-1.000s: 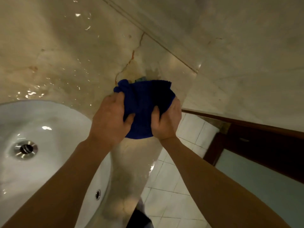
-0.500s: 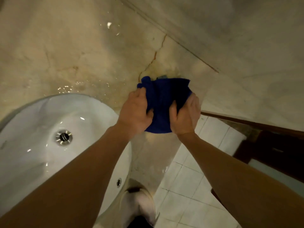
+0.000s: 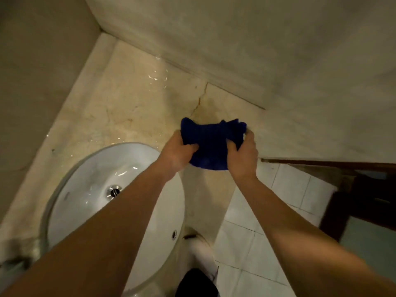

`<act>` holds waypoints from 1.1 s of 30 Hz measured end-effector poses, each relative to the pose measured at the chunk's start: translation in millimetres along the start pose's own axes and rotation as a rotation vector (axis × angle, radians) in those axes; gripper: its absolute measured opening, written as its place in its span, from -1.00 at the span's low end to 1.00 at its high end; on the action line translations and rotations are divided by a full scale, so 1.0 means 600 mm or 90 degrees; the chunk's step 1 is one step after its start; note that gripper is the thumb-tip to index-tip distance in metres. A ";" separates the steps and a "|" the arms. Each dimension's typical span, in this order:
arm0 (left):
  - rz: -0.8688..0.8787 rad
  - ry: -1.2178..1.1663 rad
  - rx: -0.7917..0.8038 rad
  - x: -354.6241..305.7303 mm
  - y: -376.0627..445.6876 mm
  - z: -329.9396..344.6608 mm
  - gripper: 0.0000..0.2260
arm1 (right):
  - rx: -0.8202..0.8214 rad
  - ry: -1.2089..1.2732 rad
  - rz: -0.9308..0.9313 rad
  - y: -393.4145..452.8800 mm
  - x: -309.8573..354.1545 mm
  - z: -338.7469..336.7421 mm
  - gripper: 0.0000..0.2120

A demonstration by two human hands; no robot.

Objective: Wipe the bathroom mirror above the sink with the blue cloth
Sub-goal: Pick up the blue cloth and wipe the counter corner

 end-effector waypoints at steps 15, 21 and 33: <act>0.054 -0.373 -0.041 -0.285 -0.443 -0.183 -0.75 | 0.383 0.447 0.026 -0.331 0.324 -0.243 -0.64; -0.023 -0.128 0.026 -0.361 -0.587 -0.233 -0.83 | 0.354 0.502 0.077 -0.411 0.451 -0.317 -0.80; 0.279 -0.213 -0.034 -0.513 -0.852 -0.283 -0.47 | 0.410 0.300 -0.144 -0.592 0.608 -0.462 -0.61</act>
Point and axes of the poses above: each hand's wrist, its own y-axis towards the middle knuckle, its own z-axis out of the palm, x = y × z, the point moved 4 cm from there along y, towards the middle knuckle, and after that the axes turned 4 degrees about -y, right-handed, at the moved point
